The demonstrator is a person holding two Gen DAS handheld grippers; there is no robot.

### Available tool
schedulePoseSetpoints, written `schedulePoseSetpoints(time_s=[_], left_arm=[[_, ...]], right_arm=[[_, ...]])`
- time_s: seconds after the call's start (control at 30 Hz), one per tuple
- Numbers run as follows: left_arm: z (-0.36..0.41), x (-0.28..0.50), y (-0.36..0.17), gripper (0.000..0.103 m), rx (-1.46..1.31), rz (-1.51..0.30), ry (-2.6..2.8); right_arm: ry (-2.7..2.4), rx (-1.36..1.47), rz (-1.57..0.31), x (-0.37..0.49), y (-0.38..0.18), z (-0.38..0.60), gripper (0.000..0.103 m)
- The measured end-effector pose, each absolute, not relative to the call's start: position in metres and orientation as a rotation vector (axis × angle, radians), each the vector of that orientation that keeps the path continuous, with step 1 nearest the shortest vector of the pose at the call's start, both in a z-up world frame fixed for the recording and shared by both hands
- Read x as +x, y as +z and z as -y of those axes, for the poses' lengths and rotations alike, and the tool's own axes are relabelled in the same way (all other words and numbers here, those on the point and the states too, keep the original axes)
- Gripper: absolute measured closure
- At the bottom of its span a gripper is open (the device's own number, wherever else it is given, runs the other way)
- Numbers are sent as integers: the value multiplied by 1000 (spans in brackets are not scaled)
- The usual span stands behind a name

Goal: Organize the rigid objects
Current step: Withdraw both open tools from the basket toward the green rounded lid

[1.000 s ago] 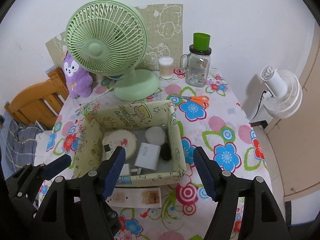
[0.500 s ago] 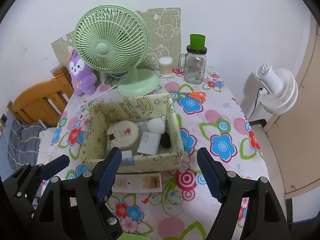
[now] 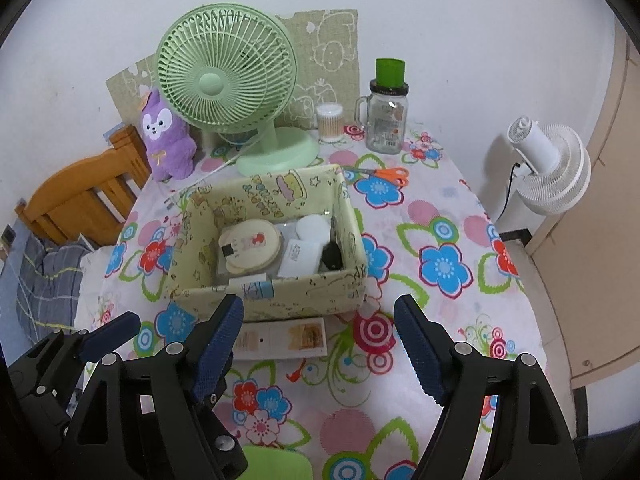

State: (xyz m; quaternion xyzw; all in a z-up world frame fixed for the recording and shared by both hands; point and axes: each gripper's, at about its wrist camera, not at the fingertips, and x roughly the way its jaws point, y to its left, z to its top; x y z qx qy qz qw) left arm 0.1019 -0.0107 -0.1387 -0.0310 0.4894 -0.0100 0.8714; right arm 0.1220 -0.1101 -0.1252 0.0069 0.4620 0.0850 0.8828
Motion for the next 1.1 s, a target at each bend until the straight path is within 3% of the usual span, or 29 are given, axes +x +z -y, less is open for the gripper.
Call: schedulePoseSetpoints(time_s=[0.33, 1.1], left_arm=[[13, 82, -165, 11, -99, -1052, -45], [29, 19, -212, 10, -123, -1035, -14]], right_arm=[[148, 1, -975, 99, -145, 112, 23], [147, -58, -971, 35, -187, 129, 23]])
